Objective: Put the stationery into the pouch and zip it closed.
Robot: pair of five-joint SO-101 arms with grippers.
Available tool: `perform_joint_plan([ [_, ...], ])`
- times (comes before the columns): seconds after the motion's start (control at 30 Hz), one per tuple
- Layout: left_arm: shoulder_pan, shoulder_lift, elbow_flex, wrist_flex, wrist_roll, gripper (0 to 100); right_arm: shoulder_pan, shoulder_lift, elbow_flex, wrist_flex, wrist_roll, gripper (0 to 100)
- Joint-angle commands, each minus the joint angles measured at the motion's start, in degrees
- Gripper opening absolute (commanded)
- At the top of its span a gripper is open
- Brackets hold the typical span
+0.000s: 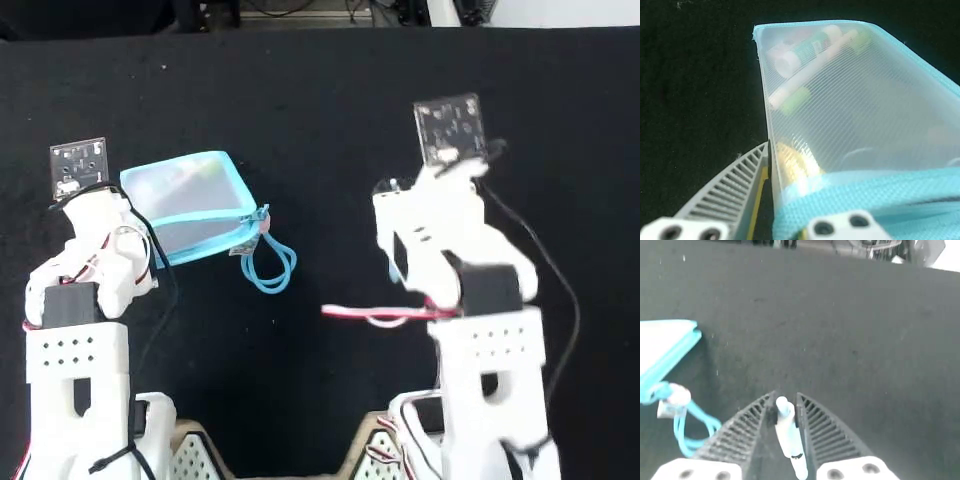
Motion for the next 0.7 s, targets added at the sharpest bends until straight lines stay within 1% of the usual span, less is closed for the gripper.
perform_joint_plan([
  [0.0, 0.92, 0.26, 0.31, 0.18, 0.26, 4, -0.70, 9.80, -7.78, 4.04, 0.88, 1.1],
  [0.2, 0.84, 0.26, 0.22, 0.18, 0.26, 4, -0.53, 26.59, -13.67, 4.48, 0.70, 1.1],
  [0.37, 0.92, 0.26, 0.31, 0.09, 0.26, 4, -0.62, 35.65, -18.95, 8.09, 0.70, 1.3],
  [0.47, 0.92, 0.26, 0.31, 0.18, 0.26, 4, -0.53, 40.57, -21.23, 8.44, 0.70, 1.6],
  [0.67, 0.92, 0.26, 0.40, 0.18, 0.26, 4, -0.44, 50.33, -21.67, 1.14, 0.70, 1.7],
])
